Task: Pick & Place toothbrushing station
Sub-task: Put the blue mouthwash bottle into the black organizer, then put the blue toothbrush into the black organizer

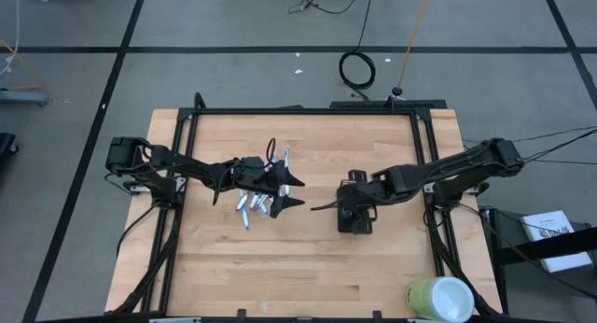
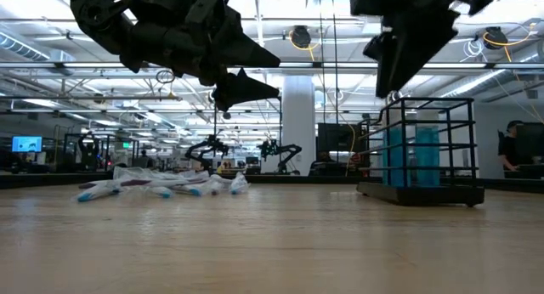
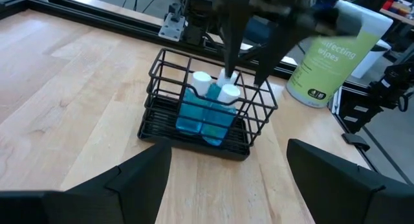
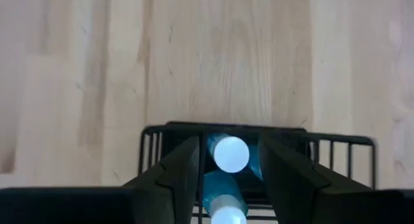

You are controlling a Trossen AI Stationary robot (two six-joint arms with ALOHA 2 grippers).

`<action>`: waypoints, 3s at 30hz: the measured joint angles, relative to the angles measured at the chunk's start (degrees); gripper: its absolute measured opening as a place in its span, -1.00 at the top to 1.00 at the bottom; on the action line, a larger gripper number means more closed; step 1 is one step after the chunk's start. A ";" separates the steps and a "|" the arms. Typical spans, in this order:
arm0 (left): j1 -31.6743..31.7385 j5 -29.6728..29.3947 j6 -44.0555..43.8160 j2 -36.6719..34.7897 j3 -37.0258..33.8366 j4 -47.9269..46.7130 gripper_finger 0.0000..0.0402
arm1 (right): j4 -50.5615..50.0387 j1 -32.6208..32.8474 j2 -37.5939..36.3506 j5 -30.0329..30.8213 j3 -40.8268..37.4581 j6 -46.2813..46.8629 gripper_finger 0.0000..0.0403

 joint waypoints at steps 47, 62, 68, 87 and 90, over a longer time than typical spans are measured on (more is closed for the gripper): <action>-1.00 -30.55 -56.98 -16.44 -0.02 -82.23 -0.54 | 65.40 3.10 -21.58 9.27 -27.18 -24.16 0.28; -2.10 -20.45 -63.07 -4.65 0.04 -74.19 -0.54 | 64.82 5.21 -21.59 9.19 -27.18 -24.16 0.28; -3.88 -20.31 -66.72 -3.89 0.11 -74.65 -0.54 | 65.11 5.96 -21.71 9.19 -27.18 -24.16 0.28; -1.05 -23.37 -64.02 -4.07 5.02 -95.33 -0.54 | 65.94 5.99 -21.75 9.22 -27.18 -24.01 0.28; -2.67 -22.93 -65.14 -4.11 7.51 -95.38 -0.54 | 65.95 5.99 -21.75 9.22 -27.18 -23.96 0.28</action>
